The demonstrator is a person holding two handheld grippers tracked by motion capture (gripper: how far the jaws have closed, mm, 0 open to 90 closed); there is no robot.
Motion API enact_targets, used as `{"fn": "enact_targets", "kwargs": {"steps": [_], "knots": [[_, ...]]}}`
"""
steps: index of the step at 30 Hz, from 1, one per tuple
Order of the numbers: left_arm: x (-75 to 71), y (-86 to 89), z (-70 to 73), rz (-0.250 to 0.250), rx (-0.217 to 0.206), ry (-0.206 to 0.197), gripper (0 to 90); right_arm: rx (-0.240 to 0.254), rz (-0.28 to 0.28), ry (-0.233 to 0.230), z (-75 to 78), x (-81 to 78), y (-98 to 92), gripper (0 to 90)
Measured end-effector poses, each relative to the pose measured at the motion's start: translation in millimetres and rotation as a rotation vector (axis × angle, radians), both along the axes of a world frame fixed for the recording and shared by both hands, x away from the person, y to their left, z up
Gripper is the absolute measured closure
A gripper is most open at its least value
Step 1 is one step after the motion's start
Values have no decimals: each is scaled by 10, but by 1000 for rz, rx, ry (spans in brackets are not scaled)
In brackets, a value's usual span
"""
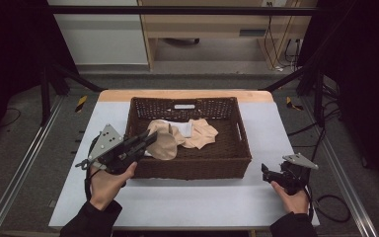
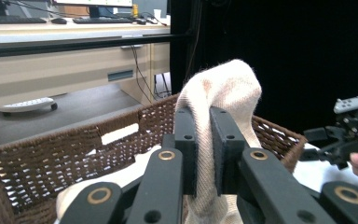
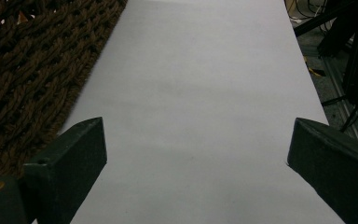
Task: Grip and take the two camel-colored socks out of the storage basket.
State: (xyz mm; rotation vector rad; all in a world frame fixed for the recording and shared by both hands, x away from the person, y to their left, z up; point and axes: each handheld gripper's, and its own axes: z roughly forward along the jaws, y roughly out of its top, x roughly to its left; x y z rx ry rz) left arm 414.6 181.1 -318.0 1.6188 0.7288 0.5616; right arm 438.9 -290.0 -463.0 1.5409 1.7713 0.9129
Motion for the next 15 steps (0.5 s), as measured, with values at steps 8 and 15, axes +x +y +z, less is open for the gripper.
{"fn": "enact_targets", "kwargs": {"steps": [8, 15], "knots": [[-149, -9, -123, -26, 9, 18, 818, -1, 2, -1, 1, -2, 5, 48], [-295, -77, -330, -72, 31, 58, 817, -1, 7, -4, 3, -6, 7, 48]]}}
